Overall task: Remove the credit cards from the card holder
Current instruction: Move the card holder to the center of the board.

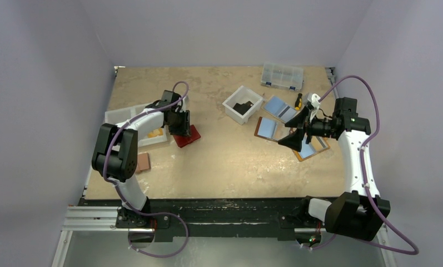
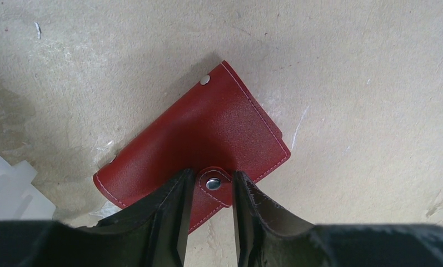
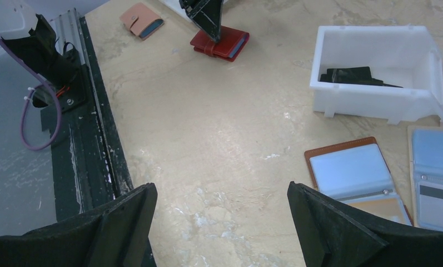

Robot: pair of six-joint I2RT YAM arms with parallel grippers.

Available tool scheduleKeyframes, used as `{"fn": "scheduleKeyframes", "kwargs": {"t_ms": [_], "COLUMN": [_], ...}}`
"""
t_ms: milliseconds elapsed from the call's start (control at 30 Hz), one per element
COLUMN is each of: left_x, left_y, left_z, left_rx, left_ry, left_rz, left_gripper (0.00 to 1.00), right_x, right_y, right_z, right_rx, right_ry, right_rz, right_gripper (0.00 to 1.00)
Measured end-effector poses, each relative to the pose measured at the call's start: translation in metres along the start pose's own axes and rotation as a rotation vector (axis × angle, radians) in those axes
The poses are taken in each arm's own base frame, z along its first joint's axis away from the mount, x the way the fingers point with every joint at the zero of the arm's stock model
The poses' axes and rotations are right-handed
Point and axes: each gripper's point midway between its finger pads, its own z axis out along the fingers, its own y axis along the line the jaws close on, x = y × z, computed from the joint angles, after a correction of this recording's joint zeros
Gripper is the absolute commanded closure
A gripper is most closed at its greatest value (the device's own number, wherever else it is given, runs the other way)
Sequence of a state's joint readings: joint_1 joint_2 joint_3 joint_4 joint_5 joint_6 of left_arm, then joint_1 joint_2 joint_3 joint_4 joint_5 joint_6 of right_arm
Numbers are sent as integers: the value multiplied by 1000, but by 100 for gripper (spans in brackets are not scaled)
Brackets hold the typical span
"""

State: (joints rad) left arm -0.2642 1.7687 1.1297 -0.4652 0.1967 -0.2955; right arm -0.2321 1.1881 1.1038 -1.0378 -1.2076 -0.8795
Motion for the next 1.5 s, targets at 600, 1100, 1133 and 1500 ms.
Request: {"fn": "scheduleKeyframes", "kwargs": {"t_ms": [600,1100,1133,1500], "left_x": [0,42,45,68], "left_y": [-1,-27,-32,-126], "left_z": [1,-17,-19,-22], "left_rx": [10,158,176,363], "left_ry": [-6,36,39,24], "left_rz": [2,11,6,-41], "left_gripper": [100,100,100,100], "right_x": [2,5,6,37], "right_y": [2,4,5,36], "right_z": [0,4,6,45], "right_rx": [1,-14,-24,-245], "right_ry": [-1,15,20,204], "right_rz": [1,2,-2,-147], "right_gripper": [1,1,1,1]}}
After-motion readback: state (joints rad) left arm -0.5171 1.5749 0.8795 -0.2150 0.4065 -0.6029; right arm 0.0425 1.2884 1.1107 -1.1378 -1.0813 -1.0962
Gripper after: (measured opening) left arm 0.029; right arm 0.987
